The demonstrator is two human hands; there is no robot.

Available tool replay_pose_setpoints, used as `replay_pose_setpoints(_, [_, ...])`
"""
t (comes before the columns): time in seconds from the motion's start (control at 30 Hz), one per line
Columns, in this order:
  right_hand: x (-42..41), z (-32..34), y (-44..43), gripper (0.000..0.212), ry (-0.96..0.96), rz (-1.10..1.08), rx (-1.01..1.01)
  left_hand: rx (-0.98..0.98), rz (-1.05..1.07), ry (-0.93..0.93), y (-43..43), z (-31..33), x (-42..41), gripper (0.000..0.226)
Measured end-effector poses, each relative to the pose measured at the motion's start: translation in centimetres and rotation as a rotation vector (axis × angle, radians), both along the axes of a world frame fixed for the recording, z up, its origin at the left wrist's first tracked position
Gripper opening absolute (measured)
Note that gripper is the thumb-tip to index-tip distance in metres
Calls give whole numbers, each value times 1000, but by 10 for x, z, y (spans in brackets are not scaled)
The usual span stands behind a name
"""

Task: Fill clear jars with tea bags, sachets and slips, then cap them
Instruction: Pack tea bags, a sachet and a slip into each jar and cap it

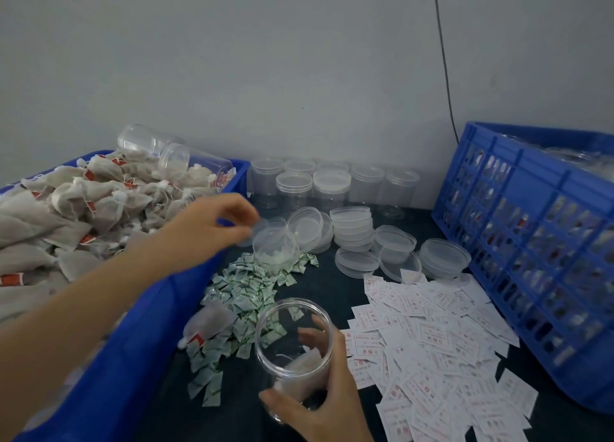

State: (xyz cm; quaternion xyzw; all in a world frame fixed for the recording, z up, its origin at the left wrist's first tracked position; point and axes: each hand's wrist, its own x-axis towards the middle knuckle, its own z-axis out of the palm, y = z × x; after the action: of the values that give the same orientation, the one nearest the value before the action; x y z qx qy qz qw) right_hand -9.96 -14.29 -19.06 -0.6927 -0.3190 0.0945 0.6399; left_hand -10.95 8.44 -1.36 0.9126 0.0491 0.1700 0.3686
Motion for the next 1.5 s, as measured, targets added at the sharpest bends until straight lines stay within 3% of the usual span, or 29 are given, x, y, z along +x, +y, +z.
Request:
replay_pose_setpoints(0.1, [0, 0, 1, 107, -2, -5, -10, 139, 375, -4, 58, -26, 20, 21])
replay_pose_setpoints(0.17, [0, 0, 1, 108, -1, -9, -8, 264, 503, 124, 98, -52, 24, 15])
replay_pose_setpoints(0.2, [0, 0, 1, 107, -1, -11, -9, 391, 513, 270, 116, -68, 23, 23])
replay_pose_setpoints(0.3, [1, -1, 2, 103, -15, -16, -4, 692, 418, 847, 146, -110, 7, 77])
replay_pose_setpoints(0.33, [1, -1, 2, 103, -16, -20, -5, 729, 389, 913, 153, -118, 3, 83])
replay_pose_setpoints(0.5, [3, 1, 4, 101, -1, -17, -7, 734, 495, 600, 158, -109, 5, 61])
replay_pose_setpoints(0.63, [3, 2, 4, 99, -1, -15, -5, 852, 572, 676, 152, -105, 8, 30])
replay_pose_setpoints(0.77, [3, 0, 4, 103, -13, -29, -9, 678, 645, 518, 156, -90, 4, 16])
replay_pose_setpoints(0.83, [2, 0, 4, 105, -13, -29, -11, 629, 650, 330, 148, -77, 3, 27])
replay_pose_setpoints(0.93, [2, -1, 4, 106, -22, -27, -16, 398, 602, 14, 119, -45, 2, 38])
replay_pose_setpoints(1.03, [2, -1, 3, 108, -20, -22, -23, 338, 498, -111, 72, -8, 4, 40])
replay_pose_setpoints(1.13, [1, -1, 2, 109, -15, -25, -37, 253, 374, -131, 21, 17, -4, 27])
replay_pose_setpoints(1.23, [1, -1, 2, 107, -11, -26, -37, -56, 169, -82, -18, 26, -12, 11])
replay_pose_setpoints(1.33, [0, 1, 1, 105, -13, -17, -25, -304, -6, 30, -44, 20, -17, 21])
replay_pose_setpoints(1.5, [0, 5, 0, 102, -19, -22, -13, -293, -163, 193, -59, -3, -23, 19])
